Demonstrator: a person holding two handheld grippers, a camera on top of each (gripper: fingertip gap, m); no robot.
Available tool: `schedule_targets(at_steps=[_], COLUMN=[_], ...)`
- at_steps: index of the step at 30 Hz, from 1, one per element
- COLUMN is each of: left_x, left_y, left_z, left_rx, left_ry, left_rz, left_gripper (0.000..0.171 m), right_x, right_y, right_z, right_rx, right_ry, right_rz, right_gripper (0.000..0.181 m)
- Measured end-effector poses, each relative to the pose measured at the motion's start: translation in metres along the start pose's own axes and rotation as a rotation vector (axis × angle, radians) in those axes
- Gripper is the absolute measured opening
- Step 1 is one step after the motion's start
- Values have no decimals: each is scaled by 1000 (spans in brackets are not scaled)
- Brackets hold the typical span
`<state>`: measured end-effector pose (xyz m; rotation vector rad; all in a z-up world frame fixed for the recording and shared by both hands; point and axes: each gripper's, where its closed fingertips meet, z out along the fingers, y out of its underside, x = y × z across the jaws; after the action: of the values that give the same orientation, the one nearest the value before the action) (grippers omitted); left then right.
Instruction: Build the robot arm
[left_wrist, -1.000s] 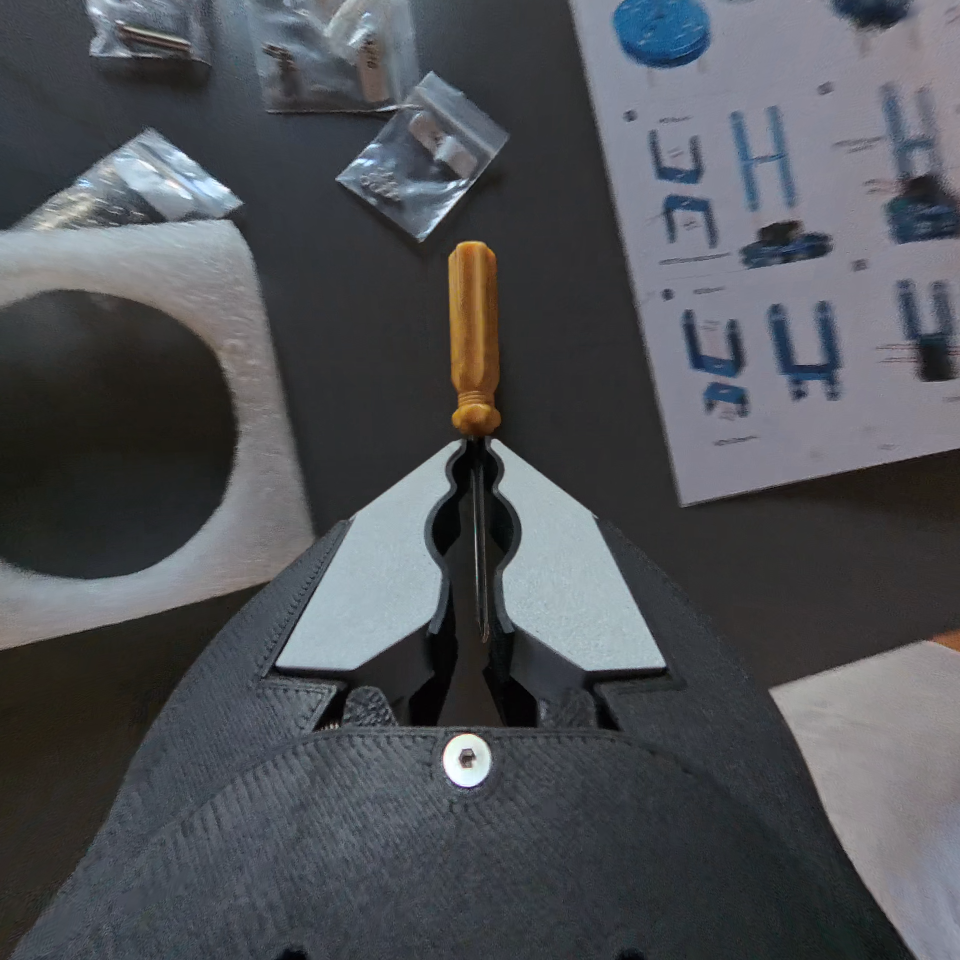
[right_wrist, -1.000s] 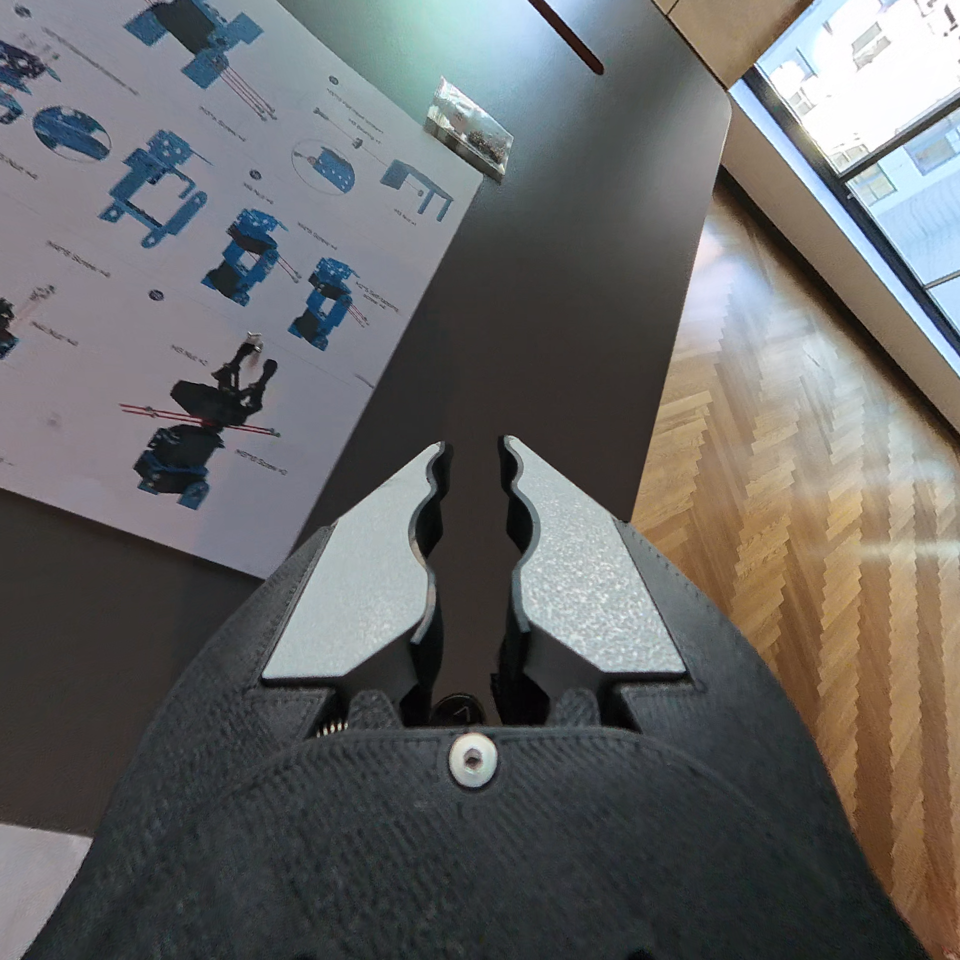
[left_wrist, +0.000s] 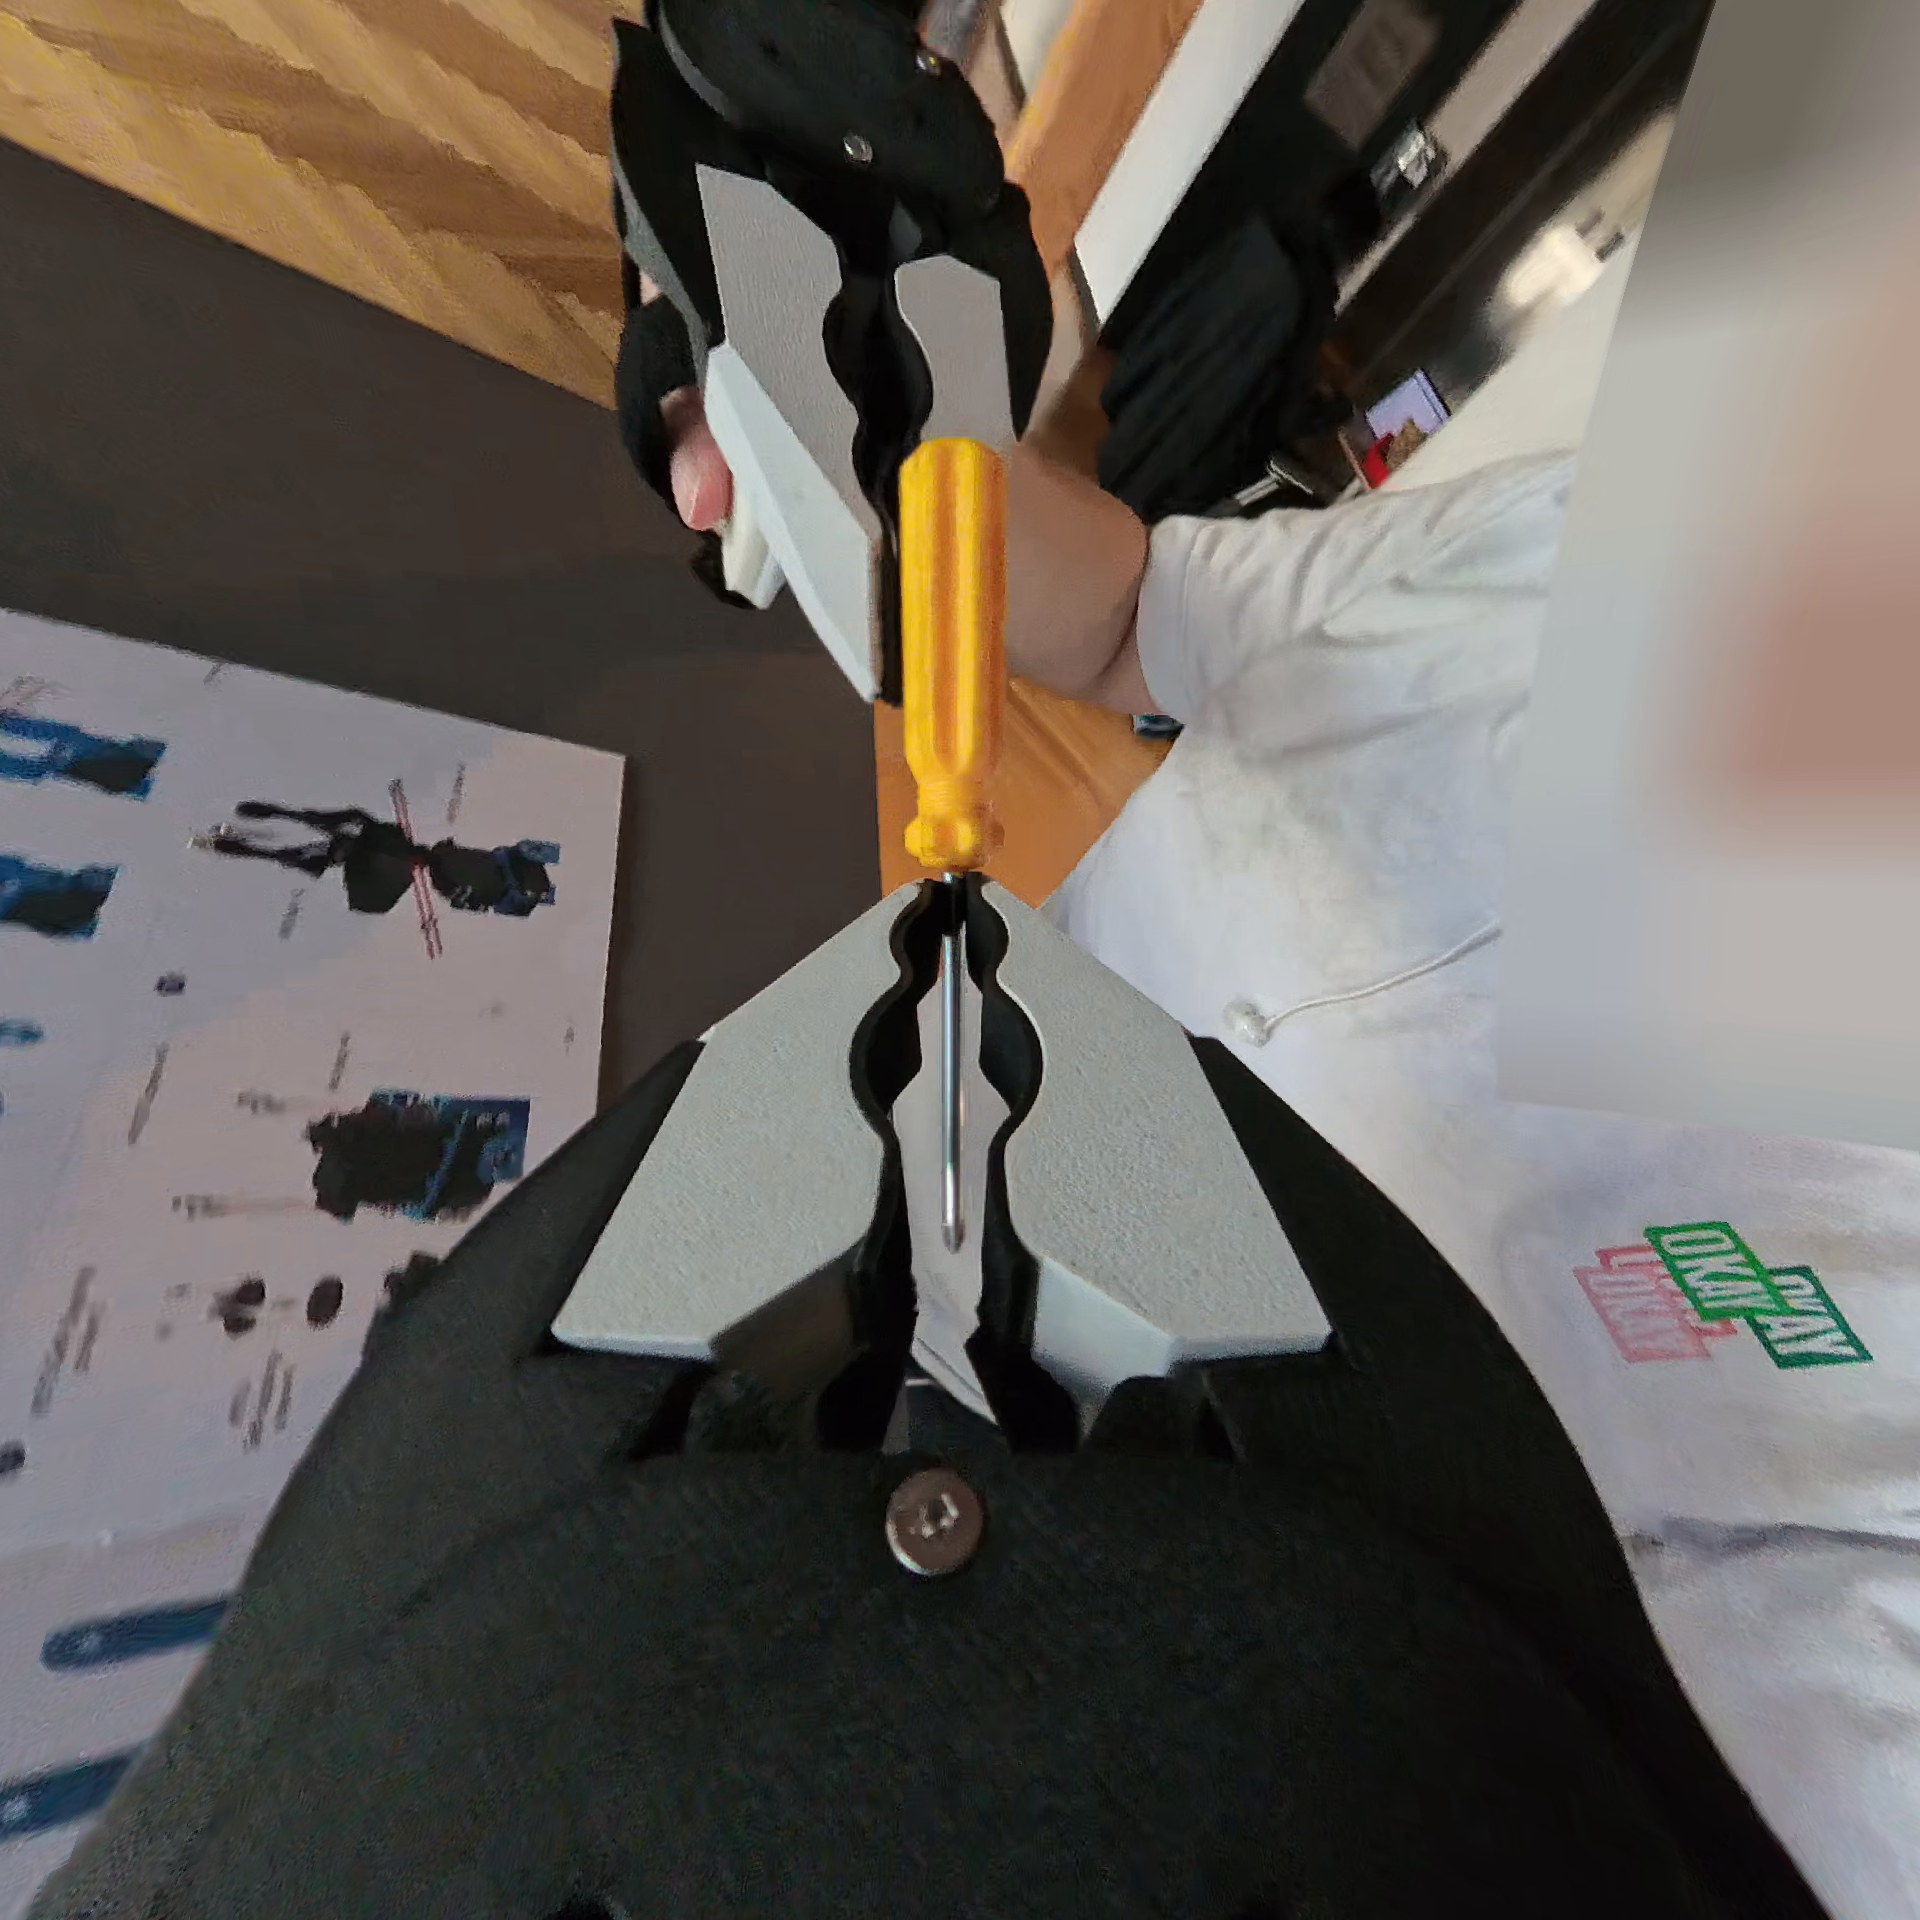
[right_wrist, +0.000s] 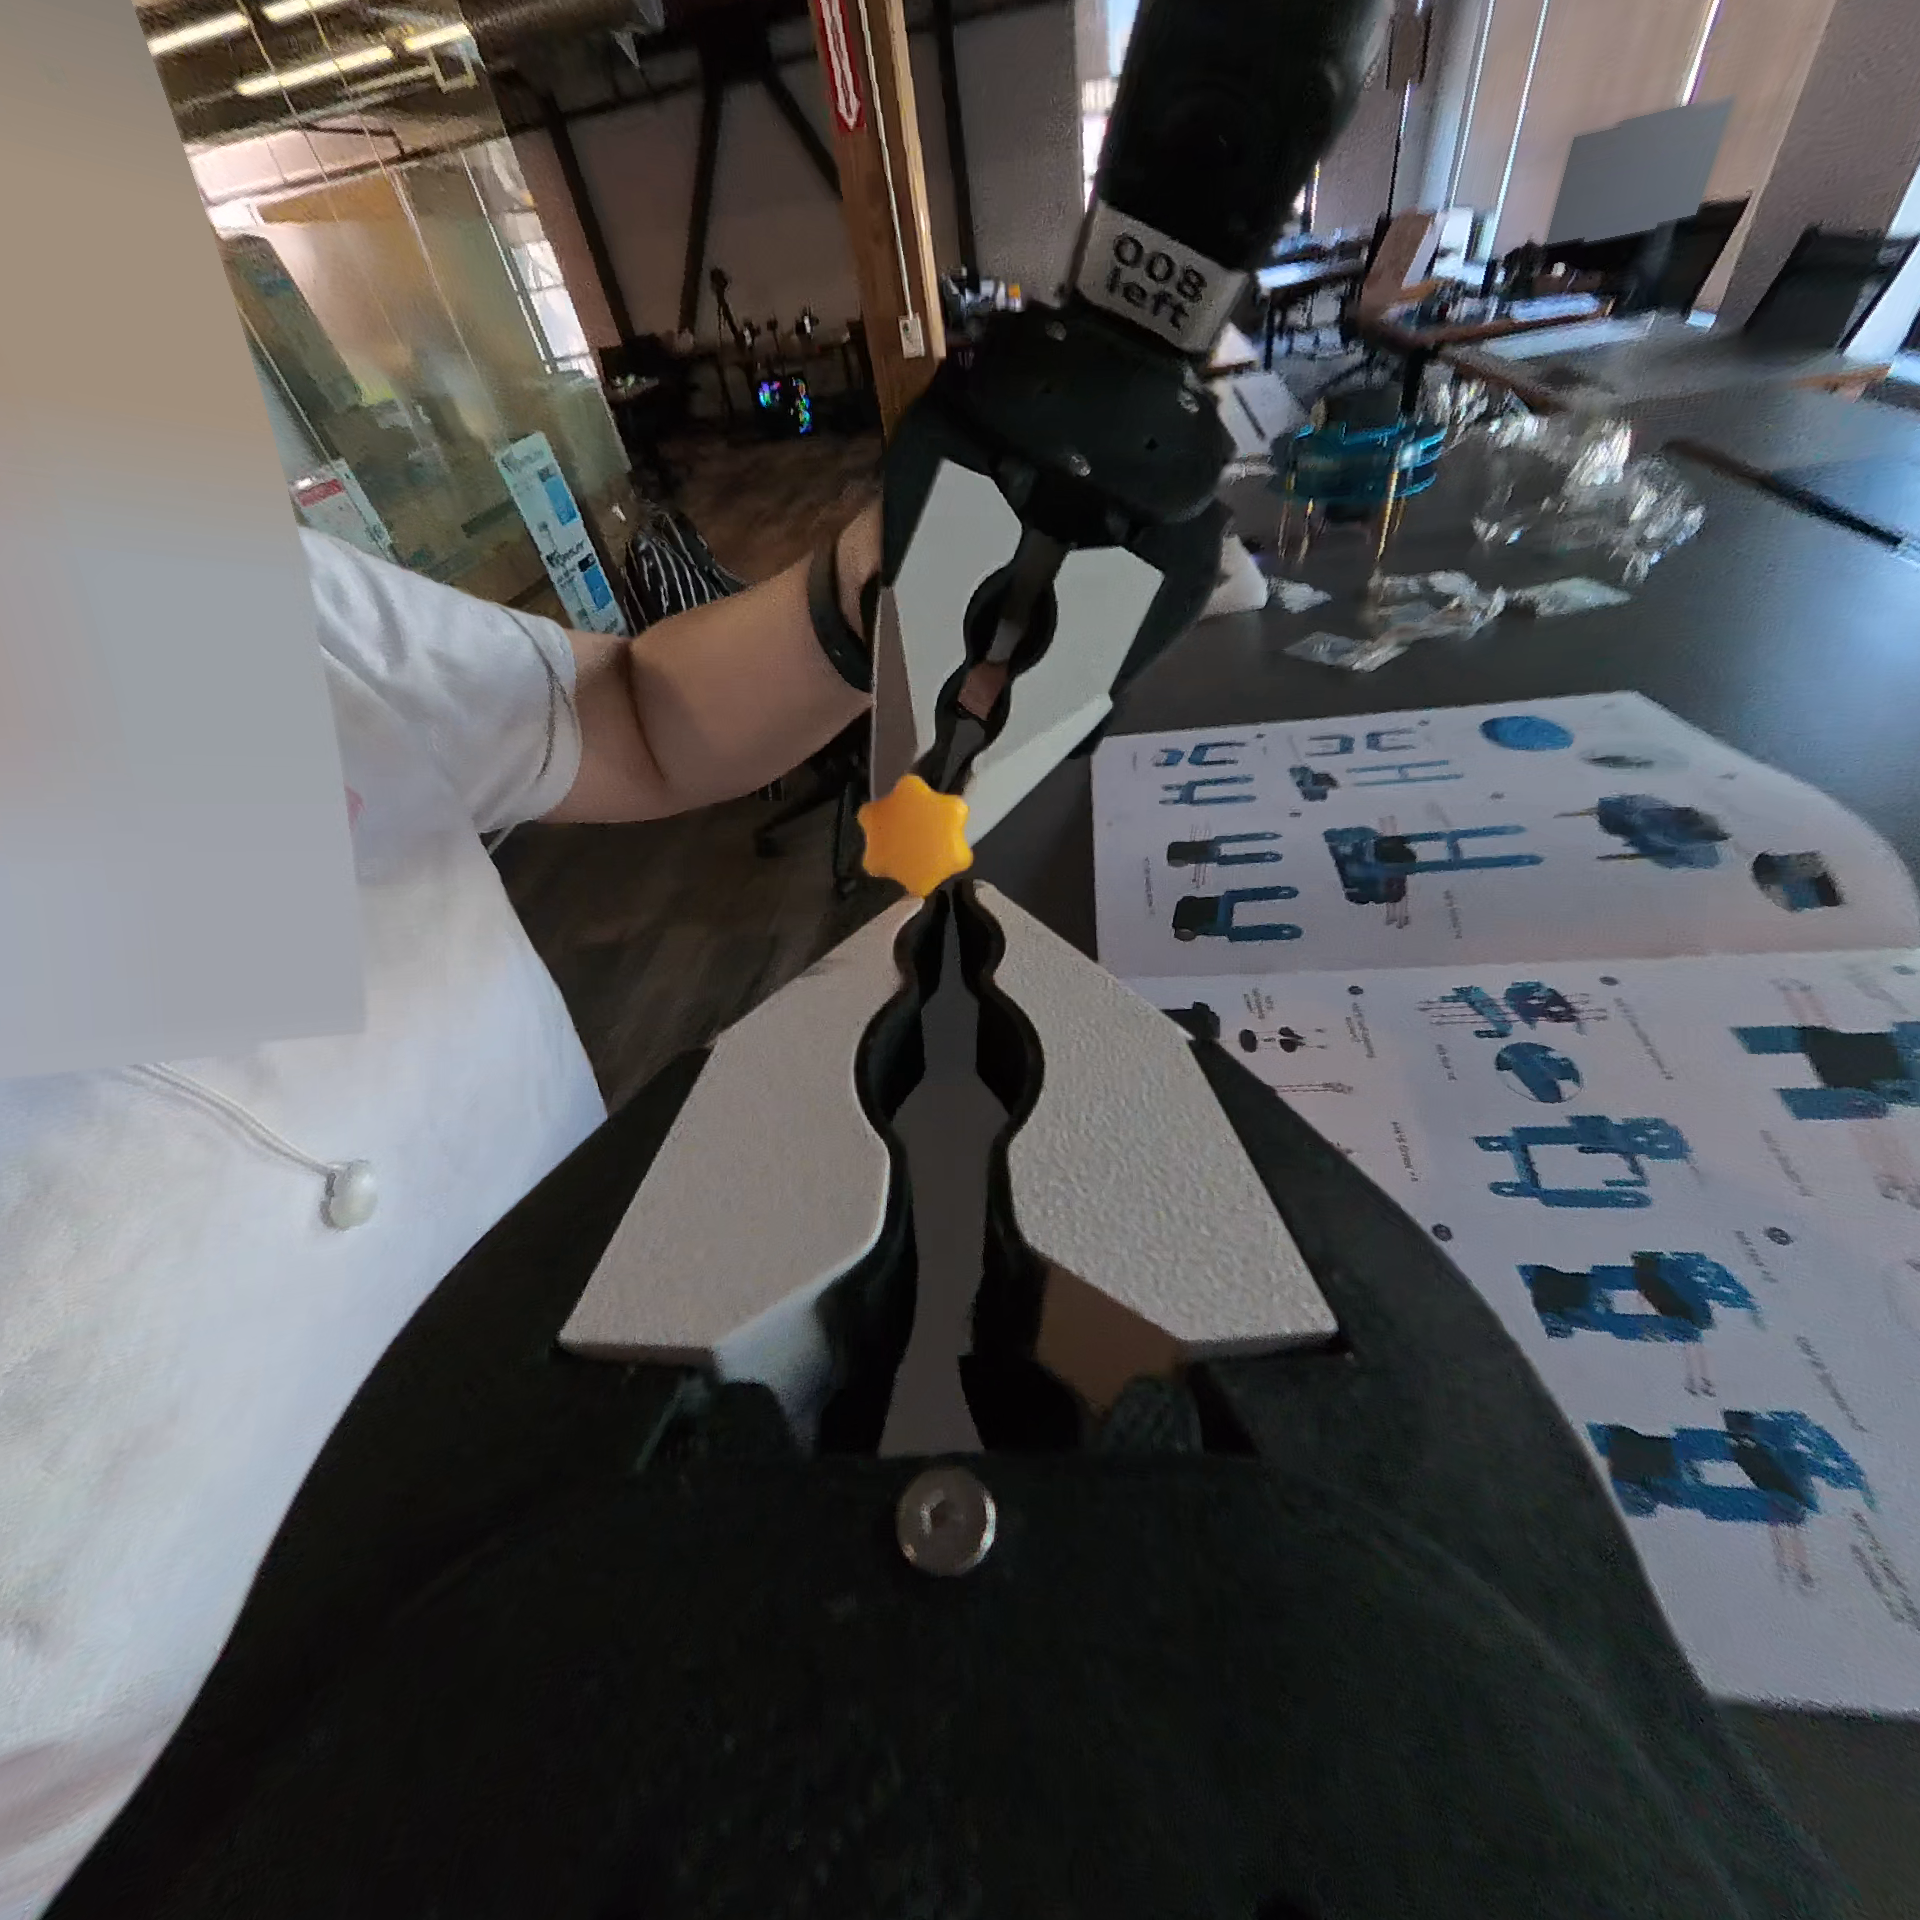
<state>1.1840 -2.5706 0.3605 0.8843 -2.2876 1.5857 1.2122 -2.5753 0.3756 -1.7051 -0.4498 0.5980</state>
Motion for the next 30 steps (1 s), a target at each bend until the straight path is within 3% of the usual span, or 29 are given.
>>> schedule_targets(at_steps=[2,4,9,11,13,17,25,30], left_x=[3,-1,-15,-21,-24,-27,-34,-50], left_y=[-10,-16,-24,-24,-24,-35,-52,-59], left_z=[8,15,26,31,35,36,39,41], left_rx=[-31,-63,-93,-108,-139,-161,-200,-82], left_ry=[36,25,49,52,55,56,38,9], left_rz=[17,47,6,-13,-20,-11,8,-21], left_gripper=[2,2,2,1,1,1,2,8], right_x=[1,3,9,8,11,14,20,31], right_y=[-2,-1,10,1,-3,-16,-20,-13], right_z=[-11,-22,-44,-48,-49,-54,-69,-85], right_rx=[10,14,4,58,73,104,28,90], right_ry=[16,14,6,-7,-9,-18,14,68], right_rz=[40,79,48,50,52,33,13,37], right_gripper=[15,20,47,44,16,16,16,16])
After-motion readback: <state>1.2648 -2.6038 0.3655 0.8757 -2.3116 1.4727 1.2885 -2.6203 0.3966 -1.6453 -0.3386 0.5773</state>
